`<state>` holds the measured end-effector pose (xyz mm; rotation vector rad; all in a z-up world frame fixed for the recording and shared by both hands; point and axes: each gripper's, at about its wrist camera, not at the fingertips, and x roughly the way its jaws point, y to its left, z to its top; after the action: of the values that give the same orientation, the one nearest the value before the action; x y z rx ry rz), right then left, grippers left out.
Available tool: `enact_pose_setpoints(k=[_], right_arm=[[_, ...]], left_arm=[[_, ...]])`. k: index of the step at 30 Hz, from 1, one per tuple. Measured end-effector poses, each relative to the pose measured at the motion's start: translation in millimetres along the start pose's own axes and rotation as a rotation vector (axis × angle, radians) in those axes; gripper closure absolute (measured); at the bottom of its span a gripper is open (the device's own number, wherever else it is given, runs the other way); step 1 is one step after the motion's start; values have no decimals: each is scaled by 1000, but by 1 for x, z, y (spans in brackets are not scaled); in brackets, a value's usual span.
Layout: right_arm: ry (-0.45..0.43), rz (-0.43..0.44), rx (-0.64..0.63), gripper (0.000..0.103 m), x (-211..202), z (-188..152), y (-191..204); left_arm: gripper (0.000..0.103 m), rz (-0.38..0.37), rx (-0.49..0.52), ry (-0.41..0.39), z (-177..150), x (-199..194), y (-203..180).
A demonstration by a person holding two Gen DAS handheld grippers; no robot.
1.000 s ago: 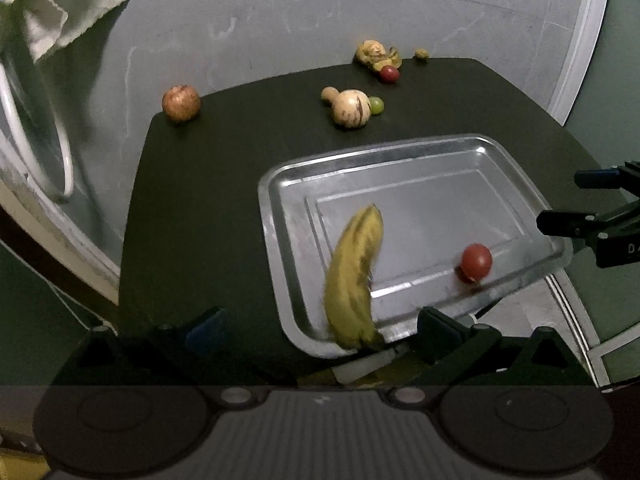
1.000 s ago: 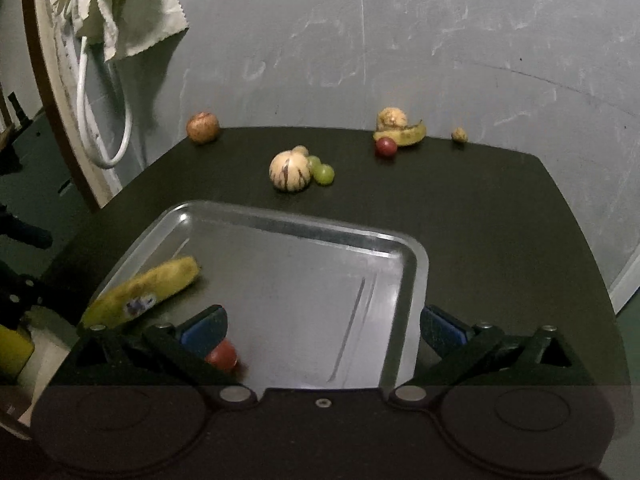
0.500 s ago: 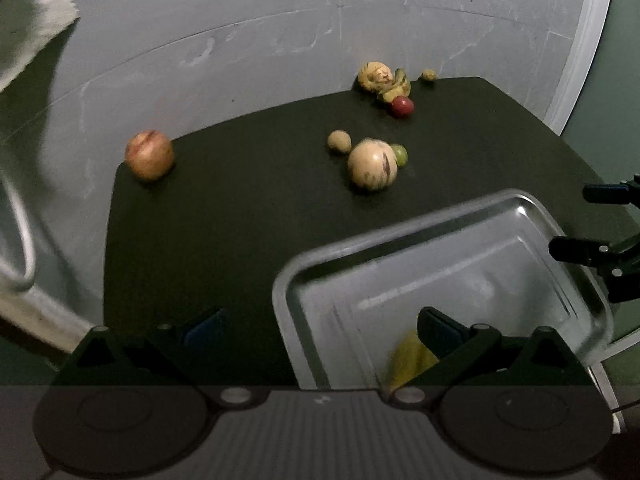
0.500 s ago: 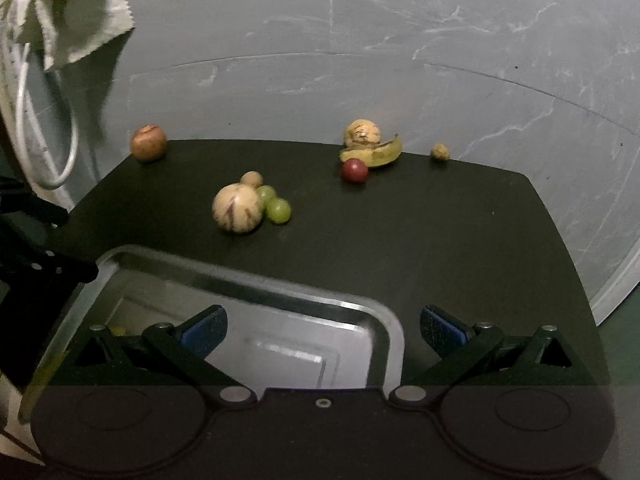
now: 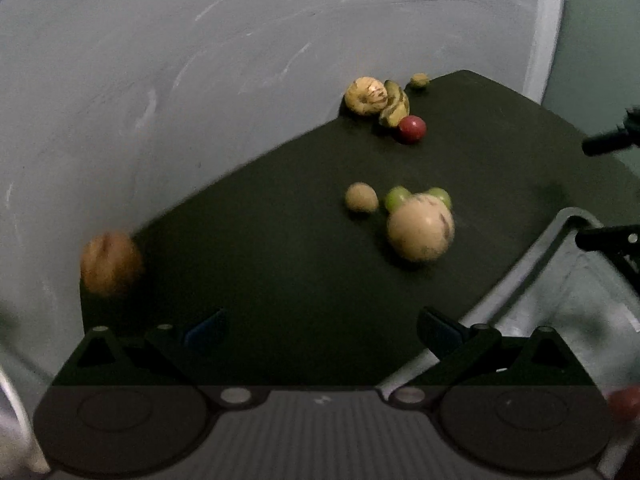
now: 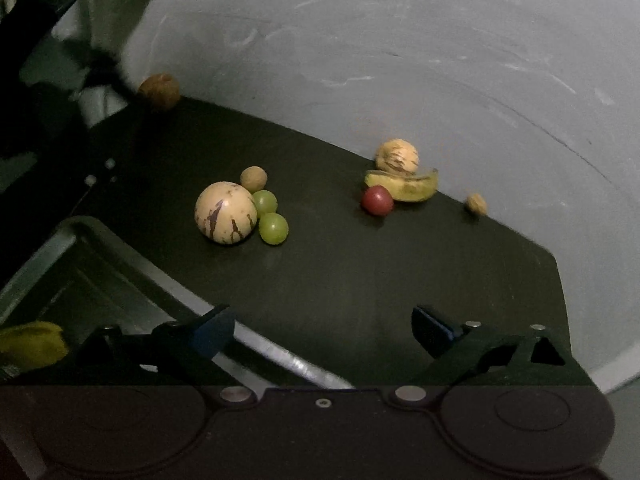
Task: Organize fruits
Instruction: 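Move both tools back toward the grapes and kiwi beside the melon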
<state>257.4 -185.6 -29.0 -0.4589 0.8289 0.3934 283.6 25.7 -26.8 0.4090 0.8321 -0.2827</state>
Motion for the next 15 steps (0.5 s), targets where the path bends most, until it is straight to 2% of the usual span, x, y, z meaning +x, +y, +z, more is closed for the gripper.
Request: enact_pose_setpoints(k=[7,15], right_arm=[[0,50,-120,21,33,21,0],[-14,114,-292,44,54,34,2]], left_arm=[[1,-4,248,-78,29,31,12],[4,-111,478,-163,47,53,15]])
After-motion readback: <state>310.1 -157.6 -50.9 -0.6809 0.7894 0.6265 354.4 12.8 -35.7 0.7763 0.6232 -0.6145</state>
